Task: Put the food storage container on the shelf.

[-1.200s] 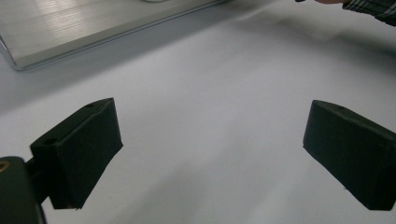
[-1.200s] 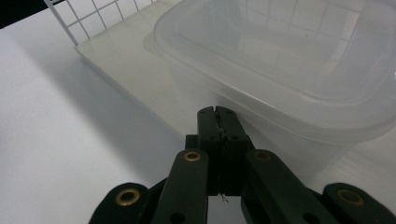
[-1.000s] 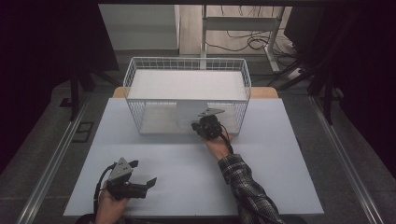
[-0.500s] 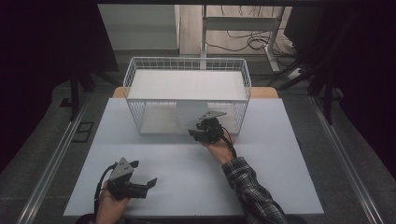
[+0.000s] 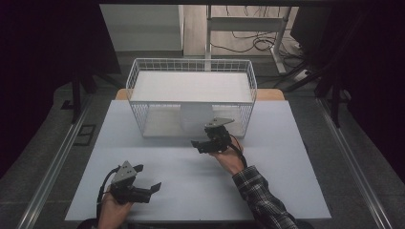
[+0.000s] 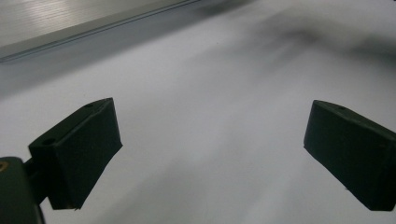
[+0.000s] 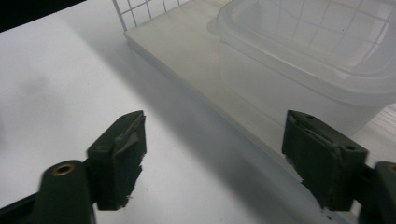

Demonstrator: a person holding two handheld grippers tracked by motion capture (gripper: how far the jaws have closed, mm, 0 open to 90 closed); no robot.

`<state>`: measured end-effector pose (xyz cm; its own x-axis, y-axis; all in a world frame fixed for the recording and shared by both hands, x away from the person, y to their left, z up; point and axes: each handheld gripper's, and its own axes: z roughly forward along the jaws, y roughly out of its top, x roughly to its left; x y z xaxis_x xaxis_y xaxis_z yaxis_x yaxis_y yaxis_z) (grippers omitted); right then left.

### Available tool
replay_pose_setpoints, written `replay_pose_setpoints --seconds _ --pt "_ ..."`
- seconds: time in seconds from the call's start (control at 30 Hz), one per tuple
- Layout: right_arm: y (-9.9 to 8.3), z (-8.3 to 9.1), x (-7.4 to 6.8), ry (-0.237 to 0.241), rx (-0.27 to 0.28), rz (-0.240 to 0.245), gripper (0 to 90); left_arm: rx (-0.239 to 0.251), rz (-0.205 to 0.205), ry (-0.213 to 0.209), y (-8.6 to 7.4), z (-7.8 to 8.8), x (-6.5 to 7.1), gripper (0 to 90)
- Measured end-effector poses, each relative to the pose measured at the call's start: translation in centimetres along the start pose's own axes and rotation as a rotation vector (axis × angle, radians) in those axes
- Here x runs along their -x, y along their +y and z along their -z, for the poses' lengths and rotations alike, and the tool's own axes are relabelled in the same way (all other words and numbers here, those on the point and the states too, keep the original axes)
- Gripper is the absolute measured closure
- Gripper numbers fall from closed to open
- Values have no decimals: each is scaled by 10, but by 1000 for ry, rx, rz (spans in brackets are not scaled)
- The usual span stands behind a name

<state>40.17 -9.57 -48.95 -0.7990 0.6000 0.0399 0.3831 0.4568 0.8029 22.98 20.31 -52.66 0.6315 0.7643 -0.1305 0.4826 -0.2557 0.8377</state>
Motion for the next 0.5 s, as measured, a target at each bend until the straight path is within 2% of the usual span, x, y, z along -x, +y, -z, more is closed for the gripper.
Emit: replay_pose_setpoints --seconds 0.33,0.5 --pt "-5 11 -8 13 -9 33 88 1 -1 -9 0 -1 0 35" --pt "-7 20 -12 12 -6 45 65 1 -3 -8 0 0 0 35"
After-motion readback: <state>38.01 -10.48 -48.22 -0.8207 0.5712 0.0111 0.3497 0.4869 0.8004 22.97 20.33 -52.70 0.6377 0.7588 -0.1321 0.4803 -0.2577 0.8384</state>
